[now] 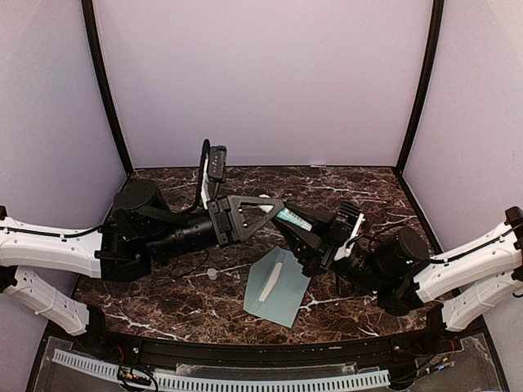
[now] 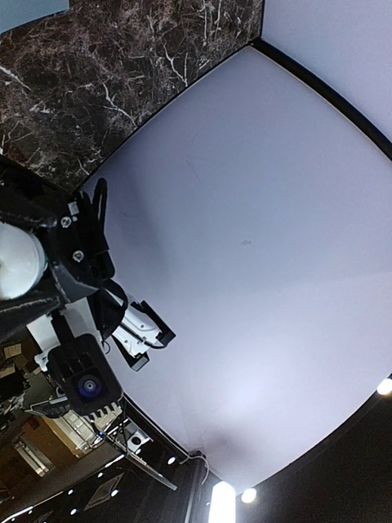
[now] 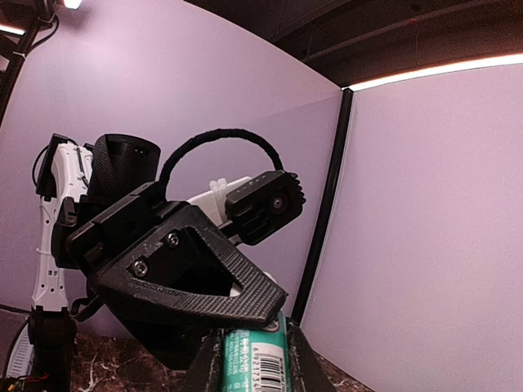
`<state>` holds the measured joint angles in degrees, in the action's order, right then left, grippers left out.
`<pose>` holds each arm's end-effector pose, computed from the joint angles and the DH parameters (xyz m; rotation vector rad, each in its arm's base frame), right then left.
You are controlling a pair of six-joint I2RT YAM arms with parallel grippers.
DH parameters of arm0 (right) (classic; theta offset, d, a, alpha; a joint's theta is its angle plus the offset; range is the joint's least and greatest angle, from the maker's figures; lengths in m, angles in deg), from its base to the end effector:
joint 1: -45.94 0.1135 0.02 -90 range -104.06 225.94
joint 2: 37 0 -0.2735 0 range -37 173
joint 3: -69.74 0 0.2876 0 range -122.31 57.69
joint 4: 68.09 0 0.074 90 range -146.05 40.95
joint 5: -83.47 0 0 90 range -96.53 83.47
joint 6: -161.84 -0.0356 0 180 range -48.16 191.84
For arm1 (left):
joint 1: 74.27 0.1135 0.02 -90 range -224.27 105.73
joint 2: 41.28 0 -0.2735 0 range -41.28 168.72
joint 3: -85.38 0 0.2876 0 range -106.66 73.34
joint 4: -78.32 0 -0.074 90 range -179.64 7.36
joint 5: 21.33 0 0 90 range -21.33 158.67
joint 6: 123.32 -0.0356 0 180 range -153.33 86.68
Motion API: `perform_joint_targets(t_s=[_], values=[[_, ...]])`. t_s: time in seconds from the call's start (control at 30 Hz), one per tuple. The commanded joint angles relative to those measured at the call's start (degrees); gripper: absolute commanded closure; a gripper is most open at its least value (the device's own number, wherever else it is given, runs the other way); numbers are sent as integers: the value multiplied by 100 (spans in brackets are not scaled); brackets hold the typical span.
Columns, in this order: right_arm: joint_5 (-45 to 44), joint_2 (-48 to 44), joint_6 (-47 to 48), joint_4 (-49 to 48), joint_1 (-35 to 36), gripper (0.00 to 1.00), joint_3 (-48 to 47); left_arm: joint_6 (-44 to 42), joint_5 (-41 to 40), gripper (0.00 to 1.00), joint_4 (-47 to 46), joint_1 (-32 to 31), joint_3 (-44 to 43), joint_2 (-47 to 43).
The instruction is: Place the letter into the envelope and seal it
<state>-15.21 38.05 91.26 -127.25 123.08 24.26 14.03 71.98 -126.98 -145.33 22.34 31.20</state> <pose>0.0708 0.2860 0.2897 -0.7169 0.8290 0.8289 0.1041 -0.3097 0.3571 0.3713 1.4844 -1.7611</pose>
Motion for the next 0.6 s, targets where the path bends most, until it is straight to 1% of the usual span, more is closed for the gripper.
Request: perform_joint_targets(t_s=[0.0,0.07,0.1,0.13,0.17,0.2,0.23,0.3,0.37,0.47,0.57], values=[[-101,118,-42,-190,-8,100,-157,-46,73,89,-168,-21,131,-137],[-183,109,-64,-212,-6,100,-132,-91,18,82,-141,-21,184,-200],[-245,94,-71,-226,-2,100,-94,-115,-50,75,-124,-21,203,-231],[-334,60,-89,-212,-1,100,-62,-159,-103,71,-60,-21,261,-311],[-424,11,-128,-184,-5,100,-15,-193,-219,62,-18,-21,299,-361],[-535,-48,-153,-151,-3,100,31,-288,-345,58,87,-21,382,-475],[-704,-108,-167,-112,-10,100,88,-345,-574,52,148,-21,475,-535],[-1076,-288,-251,60,-7,100,198,-519,-916,46,486,-20,640,-750],[-1516,-439,-376,231,-6,100,336,-761,-1304,42,830,-21,803,-980],[-2053,-668,-531,571,-14,100,530,-1182,-1963,38,1323,-21,1007,-1308],[-2353,-924,-702,950,-24,100,729,-1543,-2363,35,1959,-9,1156,-1424]])
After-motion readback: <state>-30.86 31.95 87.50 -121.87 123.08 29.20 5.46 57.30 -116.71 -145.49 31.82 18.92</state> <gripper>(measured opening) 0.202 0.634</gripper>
